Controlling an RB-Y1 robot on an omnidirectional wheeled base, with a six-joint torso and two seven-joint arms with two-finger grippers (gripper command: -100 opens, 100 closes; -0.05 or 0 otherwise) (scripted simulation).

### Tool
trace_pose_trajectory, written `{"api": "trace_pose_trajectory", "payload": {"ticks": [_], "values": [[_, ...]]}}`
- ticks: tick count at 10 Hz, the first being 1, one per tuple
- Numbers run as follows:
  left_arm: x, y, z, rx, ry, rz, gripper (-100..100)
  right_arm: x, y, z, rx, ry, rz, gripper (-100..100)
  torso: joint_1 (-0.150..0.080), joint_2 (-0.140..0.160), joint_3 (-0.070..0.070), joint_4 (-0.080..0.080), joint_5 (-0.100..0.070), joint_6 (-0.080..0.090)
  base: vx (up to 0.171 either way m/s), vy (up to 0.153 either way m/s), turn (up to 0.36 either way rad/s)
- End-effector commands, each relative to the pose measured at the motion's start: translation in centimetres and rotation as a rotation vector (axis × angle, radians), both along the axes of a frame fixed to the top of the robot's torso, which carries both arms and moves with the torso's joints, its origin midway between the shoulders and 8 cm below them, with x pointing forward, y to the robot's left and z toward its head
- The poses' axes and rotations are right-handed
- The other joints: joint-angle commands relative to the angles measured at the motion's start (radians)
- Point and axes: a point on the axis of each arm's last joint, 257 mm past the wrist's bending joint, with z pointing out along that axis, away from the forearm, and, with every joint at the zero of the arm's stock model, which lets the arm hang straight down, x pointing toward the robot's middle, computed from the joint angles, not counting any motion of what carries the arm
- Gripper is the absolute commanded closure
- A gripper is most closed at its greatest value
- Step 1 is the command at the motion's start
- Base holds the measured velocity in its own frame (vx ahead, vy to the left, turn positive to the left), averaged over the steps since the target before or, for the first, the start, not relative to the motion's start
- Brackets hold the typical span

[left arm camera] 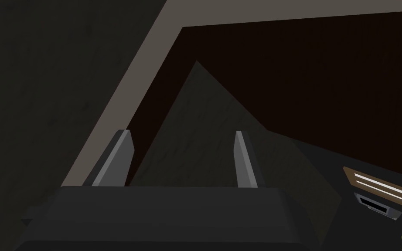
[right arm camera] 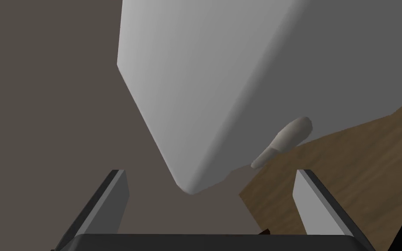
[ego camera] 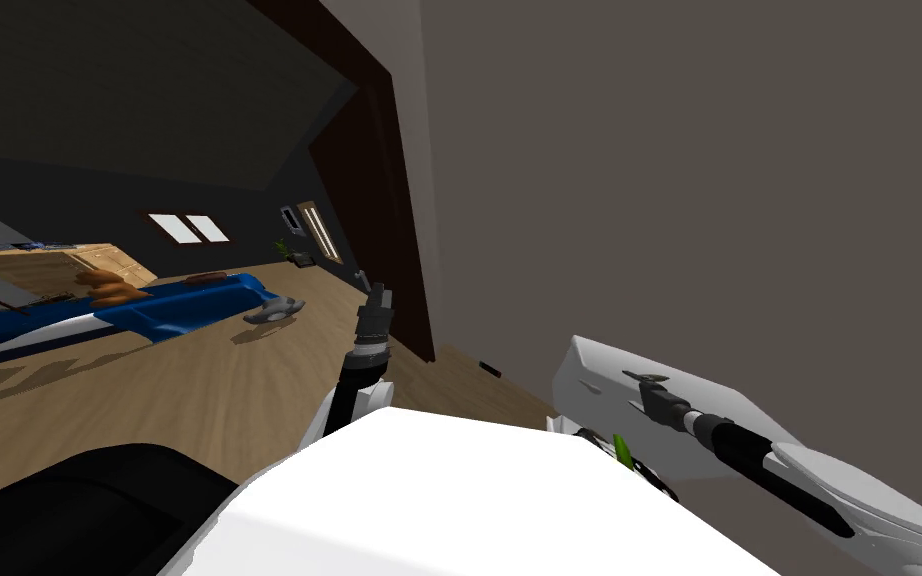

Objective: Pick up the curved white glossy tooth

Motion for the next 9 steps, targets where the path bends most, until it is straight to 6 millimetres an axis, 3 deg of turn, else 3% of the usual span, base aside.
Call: {"api": "trace_pose_trajectory", "payload": {"ticks": [1, 7, 8, 9], "values": [[0.0, 0.0, 0.0, 0.000, 0.000, 0.000, 0, -0.6, -0.6, 0.5, 0.016, 0.010, 0.001, -100, 0.000, 0.000, 0.000, 0.000, 0.000, 0.000, -0.011, -0.126, 0.086], [0.0, 0.0, 0.0, 0.000, 0.000, 0.000, 0, -1.8, -1.9, 2.0, 0.048, 0.032, -0.007, -100, 0.004, -0.001, 0.000, 0.000, 0.001, 0.000, -0.021, -0.089, 0.061], [0.0, 0.0, 0.0, 0.000, 0.000, 0.000, 0, -1.8, -1.9, 2.0, 0.050, 0.032, -0.006, 0, 0.006, -0.001, -0.001, 0.000, 0.001, 0.000, -0.002, -0.008, -0.003], [0.0, 0.0, 0.0, 0.000, 0.000, 0.000, 0, -1.8, -1.9, 2.0, 0.050, 0.032, -0.006, -100, 0.008, -0.002, -0.001, 0.000, 0.001, 0.000, 0.000, 0.000, 0.000]]}}
